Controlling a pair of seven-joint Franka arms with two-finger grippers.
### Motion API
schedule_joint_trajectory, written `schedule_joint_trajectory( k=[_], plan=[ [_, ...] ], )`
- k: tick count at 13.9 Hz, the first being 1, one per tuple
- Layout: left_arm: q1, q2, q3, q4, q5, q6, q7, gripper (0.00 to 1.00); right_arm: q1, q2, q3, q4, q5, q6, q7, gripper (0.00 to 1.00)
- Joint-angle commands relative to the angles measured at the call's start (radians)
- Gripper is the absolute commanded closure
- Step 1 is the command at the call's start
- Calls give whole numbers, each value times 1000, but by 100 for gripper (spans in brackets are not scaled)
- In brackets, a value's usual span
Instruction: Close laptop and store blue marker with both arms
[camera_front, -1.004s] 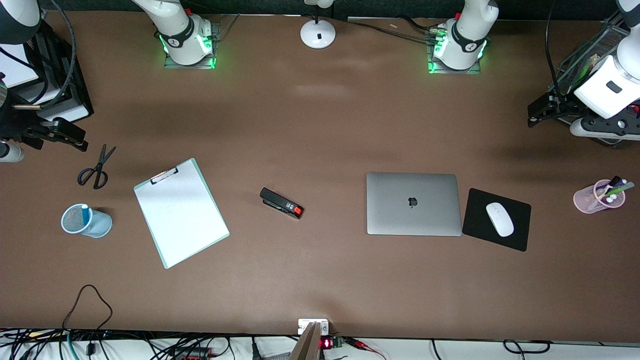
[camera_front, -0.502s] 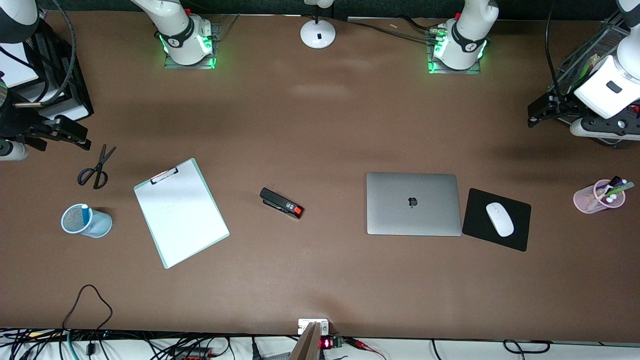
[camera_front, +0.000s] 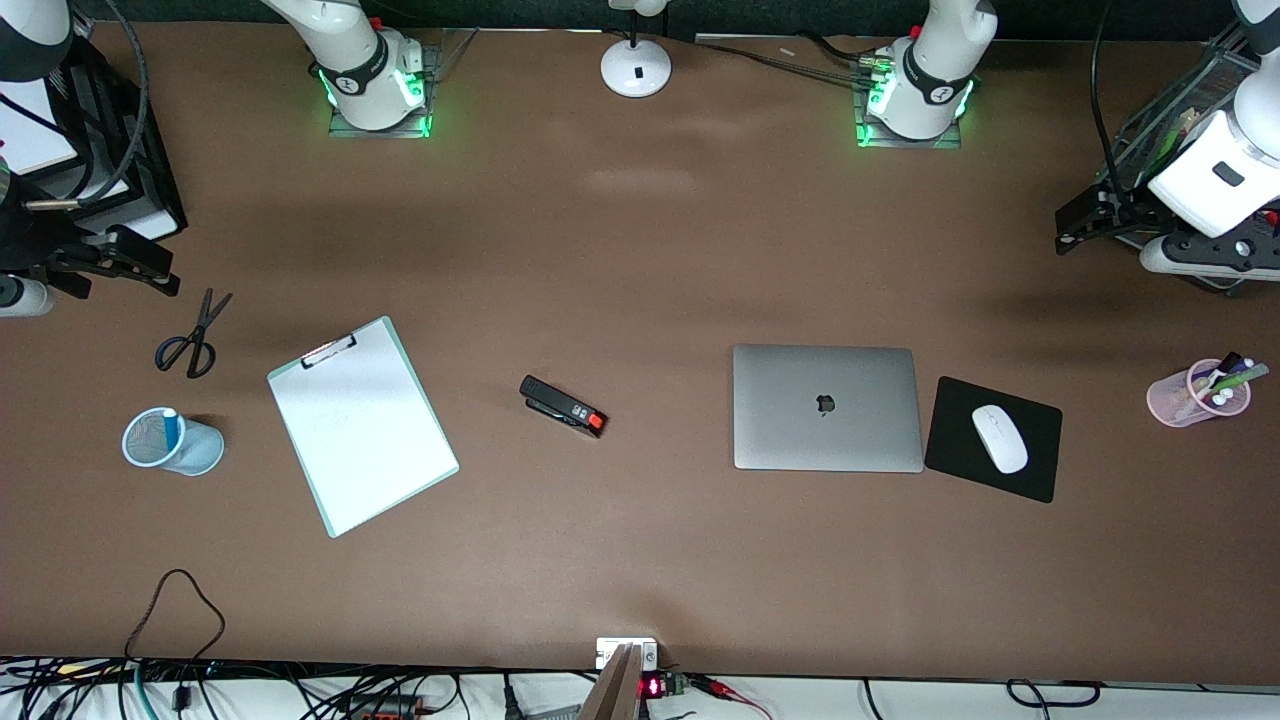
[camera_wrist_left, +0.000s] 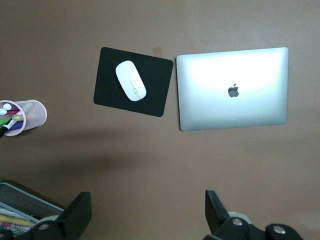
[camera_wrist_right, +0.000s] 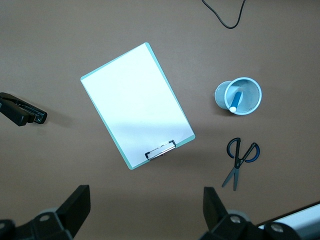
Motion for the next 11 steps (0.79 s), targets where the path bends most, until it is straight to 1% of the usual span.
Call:
schedule_joint_trajectory(
  k=[1, 4, 7, 11],
  plan=[
    [3, 15, 0, 33, 6, -22, 6, 0, 13, -37, -14, -31, 18, 0, -19, 0],
    [3, 15, 0, 33, 6, -22, 8, 0, 8, -57, -17, -52, 18, 9, -48, 0],
    [3, 15, 0, 33, 6, -22, 8, 0, 8, -95, -17, -104, 18, 38, -49, 0],
    [3, 15, 0, 32, 6, -22, 8, 0, 8, -97, -15, -108, 18, 41, -51, 0]
  ],
)
